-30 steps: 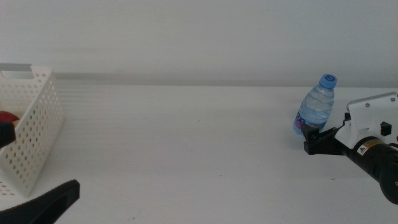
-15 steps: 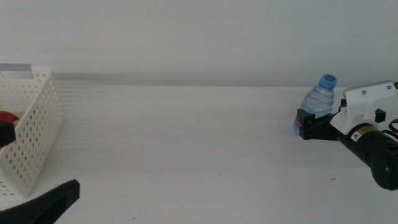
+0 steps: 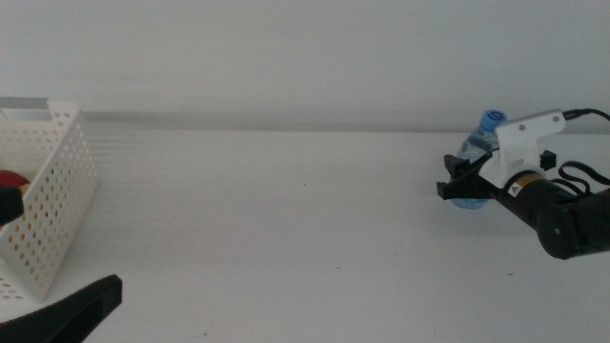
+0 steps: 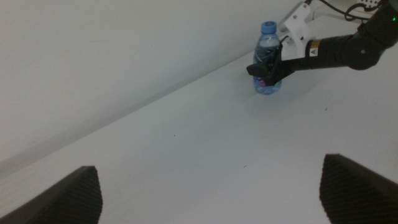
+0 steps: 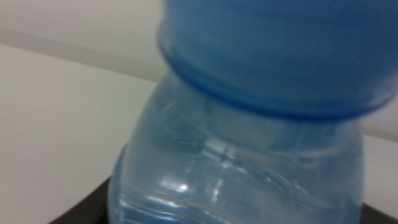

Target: Use arms to grab the bottles and put them into the dustbin to the left of the table.

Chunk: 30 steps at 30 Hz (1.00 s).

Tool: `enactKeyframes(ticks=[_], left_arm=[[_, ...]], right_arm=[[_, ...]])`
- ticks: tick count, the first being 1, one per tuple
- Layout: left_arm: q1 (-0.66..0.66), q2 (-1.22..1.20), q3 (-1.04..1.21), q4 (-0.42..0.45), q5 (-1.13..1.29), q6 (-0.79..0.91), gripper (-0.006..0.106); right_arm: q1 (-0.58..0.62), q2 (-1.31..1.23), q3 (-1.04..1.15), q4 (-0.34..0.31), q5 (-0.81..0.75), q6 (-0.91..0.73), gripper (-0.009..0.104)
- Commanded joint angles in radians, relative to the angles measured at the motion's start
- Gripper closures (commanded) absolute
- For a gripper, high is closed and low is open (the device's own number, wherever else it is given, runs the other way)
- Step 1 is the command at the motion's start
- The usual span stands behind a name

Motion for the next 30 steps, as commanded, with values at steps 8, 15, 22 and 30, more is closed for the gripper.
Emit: enactKeyframes(ticks=[8,15,22,30], left_arm=[[-0.009,-0.004,0.006,-0.002,-0.017,-0.003,0.007],[-0.009,-0.004,0.006,-0.002,-0.017,-0.005,0.007],[-0.009,-0.004,0.006,-0.002,-0.017,-0.005,0.007],[-0.009,-0.004,0.006,-0.002,-0.017,-0.005,0.007]], right_arm=[[0.252,-0.077,-0.288,-0.073,0.266,0.113,0.096],[0.472,0.185,-0.648,-0.069,0.304,0.221,0.097],[0.568,0.327,-0.787,-0.069,0.34,0.221,0.097],[0.587,0.36,-0.787,-0.073,0.377,0.223,0.084]])
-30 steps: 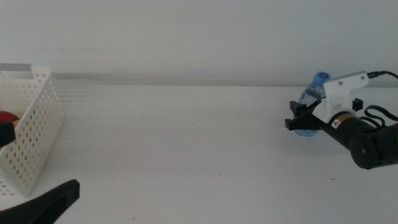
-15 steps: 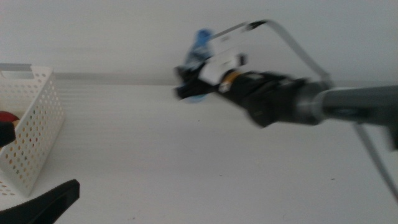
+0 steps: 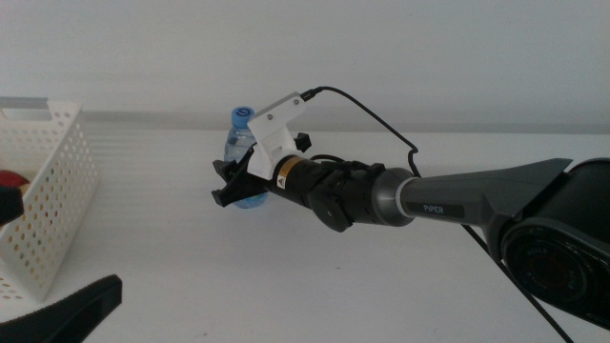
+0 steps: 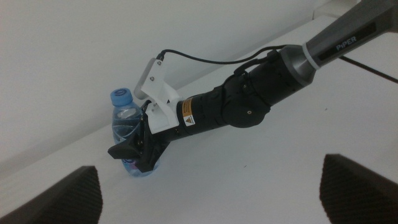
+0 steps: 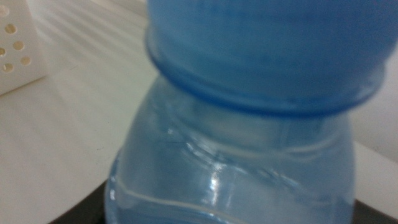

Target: Use arms to grab the bottles and put them into the dustbin to the left of the table.

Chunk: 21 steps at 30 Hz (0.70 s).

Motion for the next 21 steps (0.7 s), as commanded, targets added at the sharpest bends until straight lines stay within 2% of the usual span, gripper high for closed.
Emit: enactKeyframes(ticks=[1,3,4,6,8,15,21], left_arm=[[-0.009,-0.004,0.006,-0.002,-0.017,-0.005,0.007],[-0.009,-0.004,0.006,-0.002,-0.017,-0.005,0.007],[-0.009,-0.004,0.006,-0.002,-0.017,-0.005,0.007],[-0.009,-0.004,0.006,-0.002,-0.017,-0.005,0.007],[-0.009,-0.004,0.006,-0.002,-0.017,-0.005,0.007],[-0.009,-0.004,0.006,-0.002,-0.017,-0.005,0.007],[-0.009,-0.004,0.006,-0.002,-0.017,-0.005,0.007]], right_arm=[[0.006,-0.003,-0.01,-0.005,-0.004,0.001,0.079],[0.006,-0.003,-0.01,-0.005,0.001,0.001,0.064],[0.006,-0.01,-0.01,-0.008,0.023,0.001,0.043],[0.006,-0.025,-0.008,-0.008,0.06,0.002,0.027],[0.006,-0.047,-0.008,-0.008,0.134,0.043,0.018],[0.006,-0.17,0.044,-0.003,0.469,0.106,0.017],[0.006,-0.377,0.212,0.101,0.658,0.024,0.017]])
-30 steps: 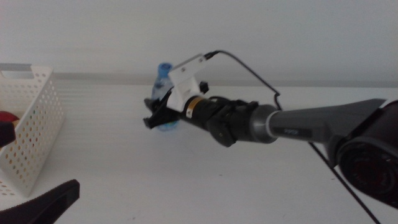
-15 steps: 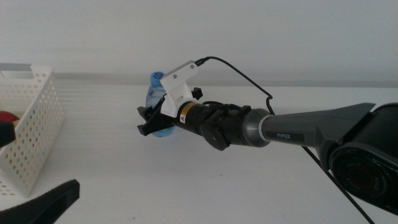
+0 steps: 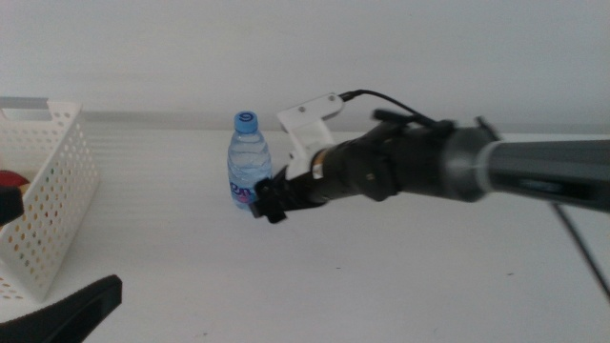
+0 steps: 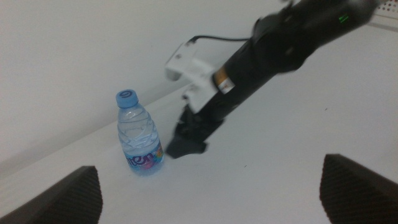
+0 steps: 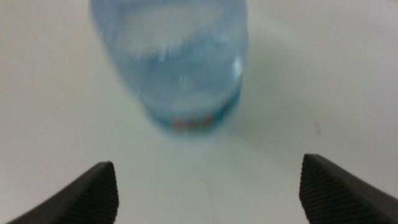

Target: Use arms to grab the bottles and put them into the dustbin to the left of the table.

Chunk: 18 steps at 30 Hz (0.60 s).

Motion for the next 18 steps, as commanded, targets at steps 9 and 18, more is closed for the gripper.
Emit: enactKeyframes(ticks=[9,18], left_arm=[[-0.009,-0.004,0.006,-0.002,-0.017,-0.007,0.007],[-0.009,-0.004,0.006,-0.002,-0.017,-0.003,0.007]], right_arm=[[0.002,-0.587,0.241,0.071,0.406,-0.161,0.011],[0.002,-1.007,0.269,0.027,0.64,-0.143,0.004]])
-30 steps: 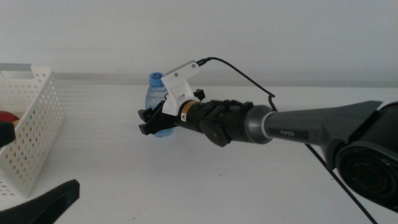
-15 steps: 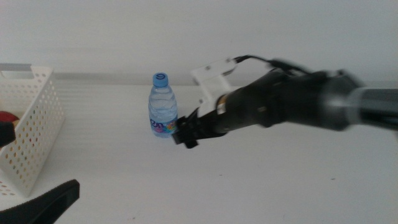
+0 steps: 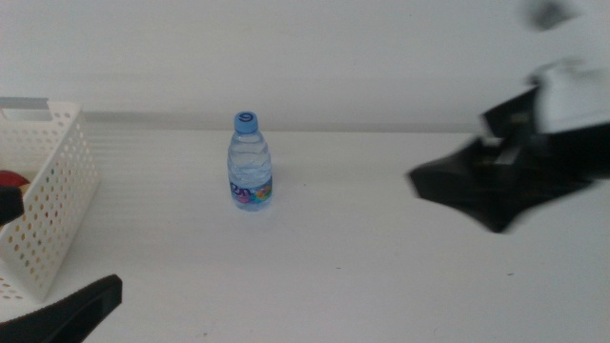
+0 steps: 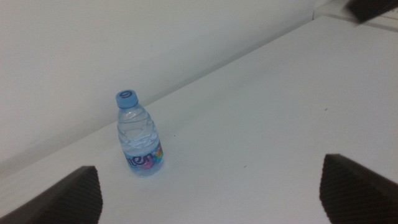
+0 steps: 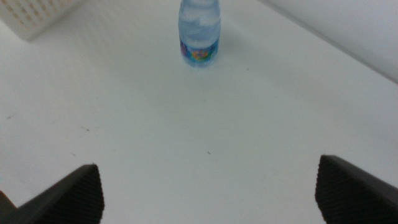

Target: Use arms to grab the bottles and put them into the dustbin to the left of the table.

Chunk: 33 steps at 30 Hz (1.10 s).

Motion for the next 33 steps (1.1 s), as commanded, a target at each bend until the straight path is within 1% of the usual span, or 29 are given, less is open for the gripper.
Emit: enactKeyframes(ticks=[1,4,7,12,16,23,28,33], left_arm=[[-0.009,-0.004,0.006,-0.002,-0.017,-0.003,0.007],[-0.009,-0.004,0.006,-0.002,-0.017,-0.007,0.007],[-0.009,-0.004,0.006,-0.002,-0.017,-0.007,0.007],[-0.009,-0.004,0.006,-0.002,-0.017,-0.007,0.007],[-0.009,-0.004,0.006,-0.002,-0.017,-0.007,0.007],[-0.009,-0.004,0.006,-0.002,-0.017,-0.007,0.007],[-0.009,-0.004,0.006,-0.002,-0.017,-0.007,0.007],[-0.009,-0.004,0.006,-0.002,-0.017,-0.003,0.007]], right_arm=[[0.002,-0.107,0.032,-0.026,0.037,0.007,0.004],[0.002,-0.244,0.114,-0.031,0.024,0.007,0.004],[0.002,-0.396,0.233,-0.03,-0.032,-0.032,0.004],[0.002,-0.641,0.467,0.032,-0.139,-0.137,0.004],[0.002,-0.771,0.567,0.034,-0.209,-0.152,0.004],[0.002,-0.81,0.58,0.034,-0.22,-0.094,0.004],[0.002,-0.81,0.58,0.034,-0.253,-0.093,0.004],[0.002,-0.81,0.58,0.037,-0.254,-0.091,0.004]])
